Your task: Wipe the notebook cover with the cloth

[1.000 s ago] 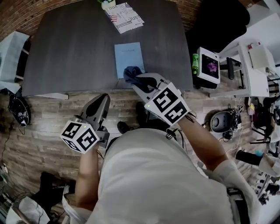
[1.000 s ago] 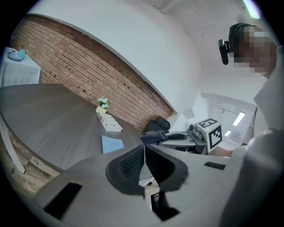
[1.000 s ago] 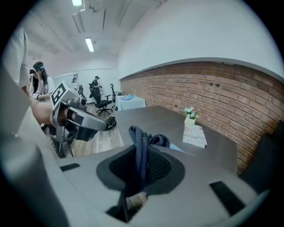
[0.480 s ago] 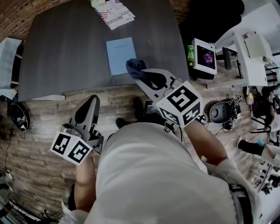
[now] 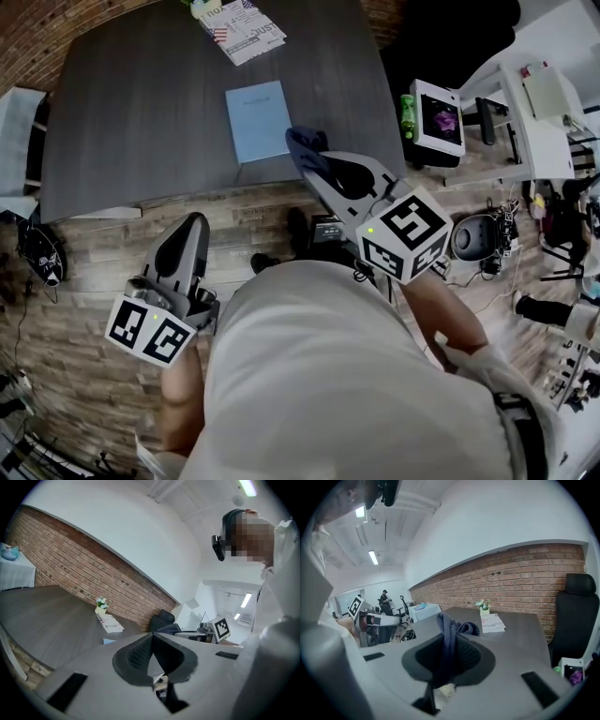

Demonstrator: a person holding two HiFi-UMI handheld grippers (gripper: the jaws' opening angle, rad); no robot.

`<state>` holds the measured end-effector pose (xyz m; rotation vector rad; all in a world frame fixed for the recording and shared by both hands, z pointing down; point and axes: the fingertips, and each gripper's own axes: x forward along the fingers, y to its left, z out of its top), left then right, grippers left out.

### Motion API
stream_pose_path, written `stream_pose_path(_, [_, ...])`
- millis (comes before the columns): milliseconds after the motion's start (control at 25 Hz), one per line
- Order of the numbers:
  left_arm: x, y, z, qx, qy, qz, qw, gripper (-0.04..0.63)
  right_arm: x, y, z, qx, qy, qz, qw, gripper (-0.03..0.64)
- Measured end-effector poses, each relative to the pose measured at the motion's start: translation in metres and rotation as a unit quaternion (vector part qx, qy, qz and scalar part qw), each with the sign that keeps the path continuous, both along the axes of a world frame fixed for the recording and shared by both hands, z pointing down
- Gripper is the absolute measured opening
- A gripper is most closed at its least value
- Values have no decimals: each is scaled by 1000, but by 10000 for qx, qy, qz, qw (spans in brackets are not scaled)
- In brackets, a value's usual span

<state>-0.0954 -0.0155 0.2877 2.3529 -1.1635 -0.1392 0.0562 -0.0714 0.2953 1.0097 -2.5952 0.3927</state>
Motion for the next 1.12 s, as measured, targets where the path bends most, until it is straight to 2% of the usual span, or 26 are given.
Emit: stream_pose_path(1120, [4,0,-1,8,46,235,9997,9,23,-7,-21,373,-65,615,9974,64])
